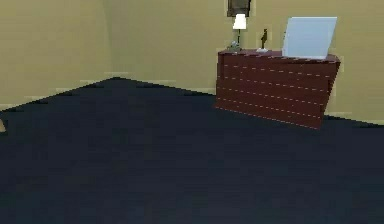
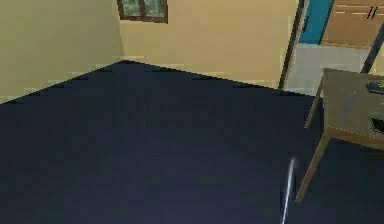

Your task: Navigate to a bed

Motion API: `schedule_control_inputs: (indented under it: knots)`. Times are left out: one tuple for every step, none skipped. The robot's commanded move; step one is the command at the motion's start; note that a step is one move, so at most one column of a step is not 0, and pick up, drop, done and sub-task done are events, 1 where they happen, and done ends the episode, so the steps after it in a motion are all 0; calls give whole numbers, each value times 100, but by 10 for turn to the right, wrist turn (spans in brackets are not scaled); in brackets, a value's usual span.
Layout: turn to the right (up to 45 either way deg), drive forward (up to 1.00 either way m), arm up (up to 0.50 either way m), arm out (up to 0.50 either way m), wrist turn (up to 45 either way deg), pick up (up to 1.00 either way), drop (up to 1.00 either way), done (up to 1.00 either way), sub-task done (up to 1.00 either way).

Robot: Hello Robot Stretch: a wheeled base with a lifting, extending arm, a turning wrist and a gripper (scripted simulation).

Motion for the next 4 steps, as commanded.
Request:
schedule_control_inputs:
  knots:
    - [270,0,0,0,0,0,0,0,0]
    - [0,30,0,0,0,0,0,0,0]
    - [-450,0,0,0,0,0,0,0,0]
    - [-420,0,0,0,0,0,0,0,0]
